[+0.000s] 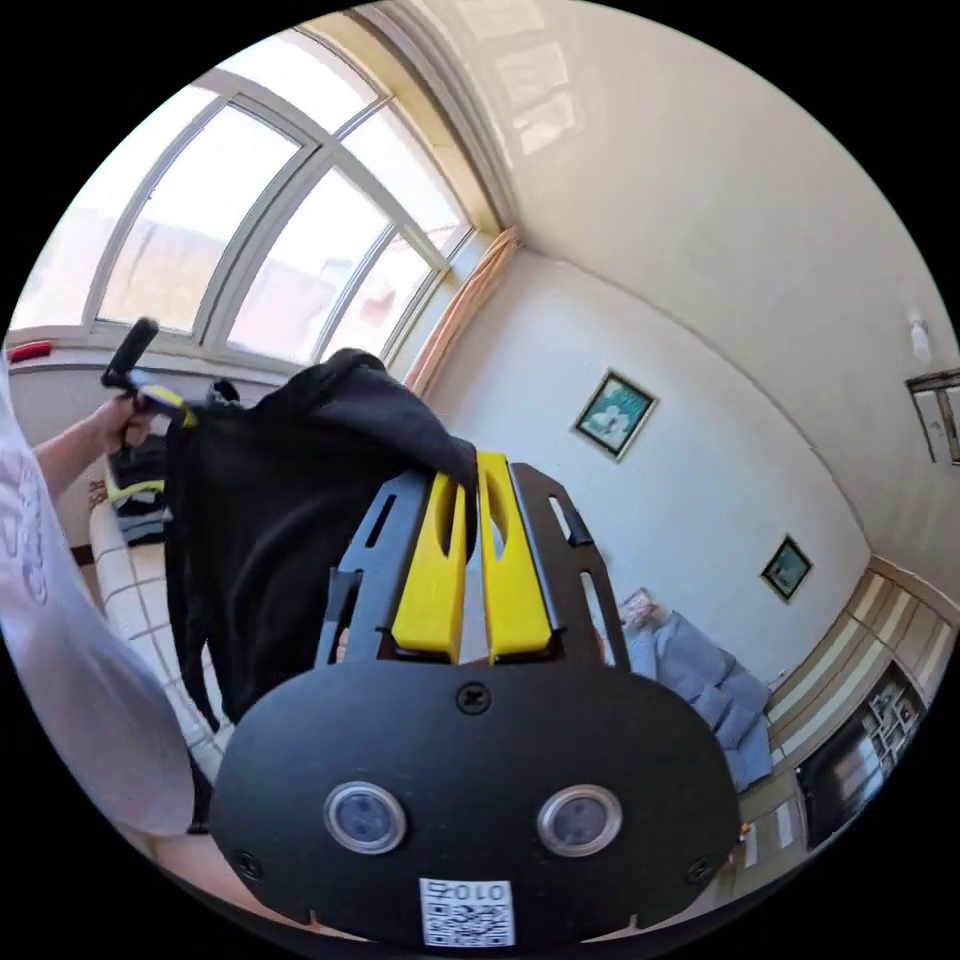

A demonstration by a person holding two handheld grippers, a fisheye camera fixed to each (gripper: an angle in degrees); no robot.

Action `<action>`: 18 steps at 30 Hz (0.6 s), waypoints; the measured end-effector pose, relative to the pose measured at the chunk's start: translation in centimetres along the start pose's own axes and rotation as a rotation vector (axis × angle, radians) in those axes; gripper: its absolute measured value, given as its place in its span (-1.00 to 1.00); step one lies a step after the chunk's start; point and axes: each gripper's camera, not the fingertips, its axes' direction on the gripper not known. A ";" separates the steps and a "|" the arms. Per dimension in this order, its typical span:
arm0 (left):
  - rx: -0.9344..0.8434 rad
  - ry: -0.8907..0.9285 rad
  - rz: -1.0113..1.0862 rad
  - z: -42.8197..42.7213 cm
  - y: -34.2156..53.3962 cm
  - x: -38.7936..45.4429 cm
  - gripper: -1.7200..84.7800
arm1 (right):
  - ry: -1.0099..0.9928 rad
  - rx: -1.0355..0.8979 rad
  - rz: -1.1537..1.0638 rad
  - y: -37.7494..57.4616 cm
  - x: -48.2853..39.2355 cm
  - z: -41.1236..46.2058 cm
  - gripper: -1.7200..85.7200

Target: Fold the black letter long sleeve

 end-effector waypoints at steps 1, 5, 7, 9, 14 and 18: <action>-0.001 -0.053 0.049 -2.7 -0.5 0.6 -0.96 | -0.104 -0.071 -0.041 1.4 0.4 1.3 -0.92; -0.035 -0.114 0.153 -9.3 -0.3 3.4 -0.97 | -0.325 -0.238 -0.143 6.5 -1.6 2.9 -0.93; -0.106 -0.136 0.183 -12.1 1.0 5.7 -0.97 | -0.375 -0.256 -0.183 8.4 -2.8 2.0 -0.94; -0.159 -0.125 0.184 -14.1 2.2 7.3 -0.97 | -0.416 -0.281 -0.205 9.6 -3.3 0.7 -0.94; -0.209 -0.149 0.217 -20.6 2.9 10.8 -0.97 | -0.348 -0.300 -0.264 8.7 -1.2 -3.8 -0.94; -0.117 -0.152 0.323 -26.5 1.4 12.9 -0.97 | -0.216 -0.205 -0.276 7.8 1.2 -5.8 -0.94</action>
